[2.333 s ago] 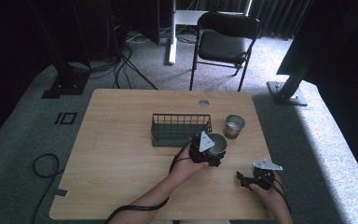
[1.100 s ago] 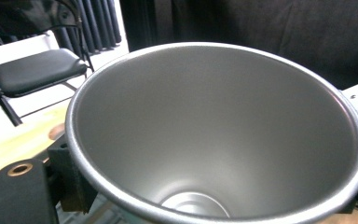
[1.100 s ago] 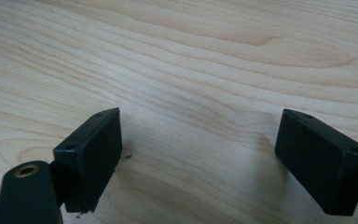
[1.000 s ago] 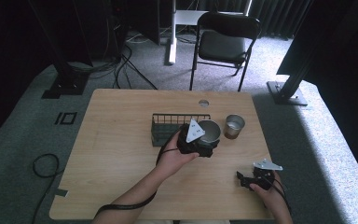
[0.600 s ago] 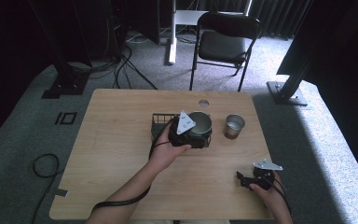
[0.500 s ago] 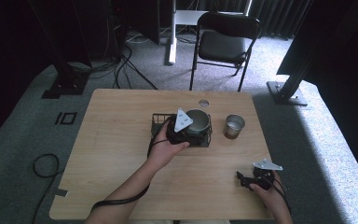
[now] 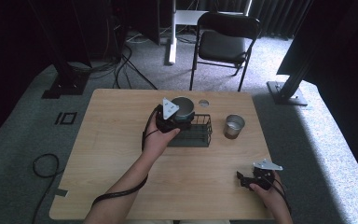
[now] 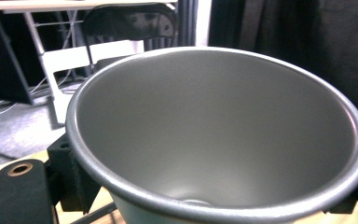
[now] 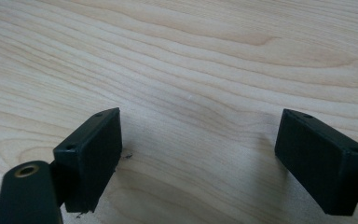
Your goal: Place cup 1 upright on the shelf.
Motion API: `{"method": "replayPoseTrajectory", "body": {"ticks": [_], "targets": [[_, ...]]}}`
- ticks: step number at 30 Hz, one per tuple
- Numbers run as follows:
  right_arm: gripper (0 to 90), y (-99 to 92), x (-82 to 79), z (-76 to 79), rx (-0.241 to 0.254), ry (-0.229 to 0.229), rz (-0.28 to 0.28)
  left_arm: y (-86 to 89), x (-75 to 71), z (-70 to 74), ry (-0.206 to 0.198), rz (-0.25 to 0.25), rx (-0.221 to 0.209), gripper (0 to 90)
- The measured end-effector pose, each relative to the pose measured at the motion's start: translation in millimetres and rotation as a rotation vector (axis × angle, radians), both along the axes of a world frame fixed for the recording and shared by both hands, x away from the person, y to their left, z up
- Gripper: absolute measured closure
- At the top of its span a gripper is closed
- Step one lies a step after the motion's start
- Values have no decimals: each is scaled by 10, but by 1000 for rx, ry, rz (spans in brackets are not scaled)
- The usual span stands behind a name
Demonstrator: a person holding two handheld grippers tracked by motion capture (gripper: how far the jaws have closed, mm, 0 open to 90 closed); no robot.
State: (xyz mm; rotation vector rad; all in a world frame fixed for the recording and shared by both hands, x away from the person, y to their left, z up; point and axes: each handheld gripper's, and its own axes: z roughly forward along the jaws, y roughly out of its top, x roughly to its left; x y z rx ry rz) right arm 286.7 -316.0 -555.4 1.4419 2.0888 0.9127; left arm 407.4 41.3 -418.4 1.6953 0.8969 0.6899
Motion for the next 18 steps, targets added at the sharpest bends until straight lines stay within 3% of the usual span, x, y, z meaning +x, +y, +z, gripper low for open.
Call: {"method": "replayPoseTrajectory", "body": {"ticks": [7, 12, 18], "targets": [[143, -1, 0, 0, -1, 0, 1, 54, 131, -126, 13, 53, -14, 145], [144, -1, 0, 0, -1, 0, 1, 95, 216, -196, 19, 66, -23, 145], [144, -1, 0, 0, -1, 0, 1, 134, 220, -271, 32, 72, -7, 145]]}}
